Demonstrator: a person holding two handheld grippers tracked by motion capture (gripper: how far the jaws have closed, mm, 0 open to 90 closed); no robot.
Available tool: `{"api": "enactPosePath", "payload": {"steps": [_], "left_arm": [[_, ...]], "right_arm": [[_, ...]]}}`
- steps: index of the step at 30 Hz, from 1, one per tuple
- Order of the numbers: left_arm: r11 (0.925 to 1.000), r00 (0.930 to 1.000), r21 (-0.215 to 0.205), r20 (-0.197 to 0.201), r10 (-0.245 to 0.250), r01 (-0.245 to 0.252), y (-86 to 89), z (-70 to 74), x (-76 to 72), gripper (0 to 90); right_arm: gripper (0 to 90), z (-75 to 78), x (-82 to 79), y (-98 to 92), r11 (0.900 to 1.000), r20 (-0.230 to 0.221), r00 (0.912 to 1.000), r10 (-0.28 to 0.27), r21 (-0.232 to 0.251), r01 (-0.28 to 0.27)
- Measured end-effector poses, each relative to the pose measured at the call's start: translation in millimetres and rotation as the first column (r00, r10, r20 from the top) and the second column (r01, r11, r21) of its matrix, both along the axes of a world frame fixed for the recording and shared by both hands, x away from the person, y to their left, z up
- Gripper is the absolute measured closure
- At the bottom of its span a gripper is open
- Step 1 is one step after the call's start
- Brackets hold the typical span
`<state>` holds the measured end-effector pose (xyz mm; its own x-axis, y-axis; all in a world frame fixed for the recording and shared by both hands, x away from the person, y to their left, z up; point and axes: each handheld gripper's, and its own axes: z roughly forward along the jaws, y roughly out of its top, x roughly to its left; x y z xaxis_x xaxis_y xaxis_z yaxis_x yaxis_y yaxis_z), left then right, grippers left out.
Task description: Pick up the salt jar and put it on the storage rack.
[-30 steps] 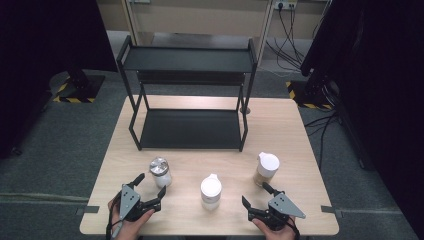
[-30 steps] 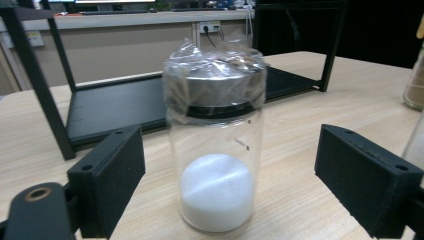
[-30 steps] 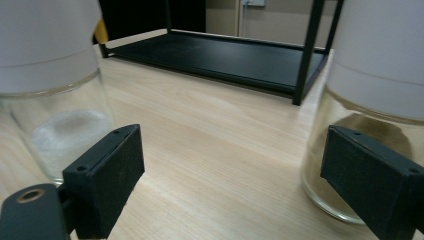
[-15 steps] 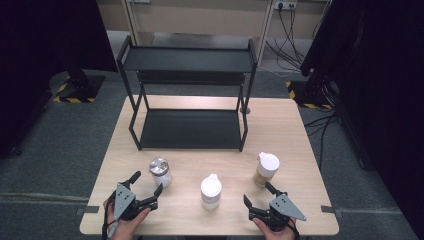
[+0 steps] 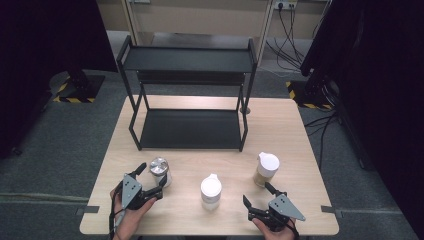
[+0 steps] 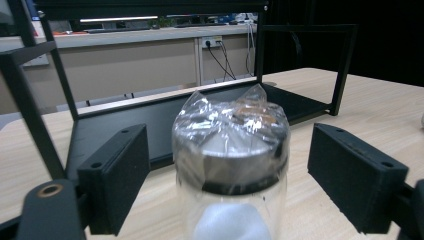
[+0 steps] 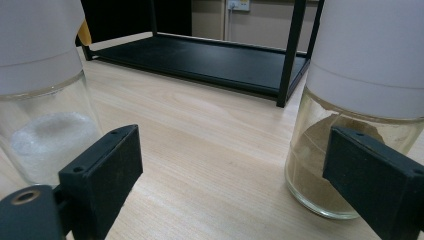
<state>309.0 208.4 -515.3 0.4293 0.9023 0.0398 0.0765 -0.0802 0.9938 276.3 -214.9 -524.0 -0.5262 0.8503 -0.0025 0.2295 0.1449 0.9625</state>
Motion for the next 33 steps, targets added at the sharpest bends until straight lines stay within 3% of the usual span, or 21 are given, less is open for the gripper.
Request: {"api": "enactPosePath", "payload": {"steps": [9, 10, 13, 17, 23, 33], "left_arm": [[0.9999, 0.9999, 0.014, -0.01, -0.009, 0.009, -4.4, -0.5, 10.8, 25.7], [0.9999, 0.9997, -0.005, -0.019, -0.014, 0.014, -5.2, -2.8, 12.7, 26.5], [0.9999, 0.9999, -0.006, -0.012, -0.011, 0.011, -5.6, -5.0, 13.0, 32.5], [0.9999, 1.0, -0.011, 0.001, -0.004, 0.004, -6.3, -6.5, 12.6, 33.9], [0.9999, 0.9999, -0.01, -0.012, 0.006, -0.006, -6.0, -4.3, 10.4, 34.3], [0.9997, 0.9996, -0.016, 0.021, 0.019, -0.019, -4.1, 16.1, 12.1, 34.4]], "right_arm": [[9.0, 0.0, 0.1, 0.0, 1.0, -0.001, 1.0, 0.002, -0.001, -0.002], [9.0, 0.0, 0.1, -0.1, 1.0, -0.001, 1.0, 0.002, 0.0, -0.002], [9.0, 0.0, 0.2, -0.2, 1.0, -0.003, 1.0, 0.0, 0.001, 0.0], [9.0, 0.1, 0.5, -0.4, 1.0, -0.006, 1.0, 0.0, 0.003, 0.0], [9.0, 0.1, 0.6, -1.4, 1.0, -0.014, 0.9999, -0.005, 0.014, 0.005], [8.9, 0.1, -0.1, -0.7, 1.0, -0.009, 1.0, 0.004, 0.006, -0.004]]}}
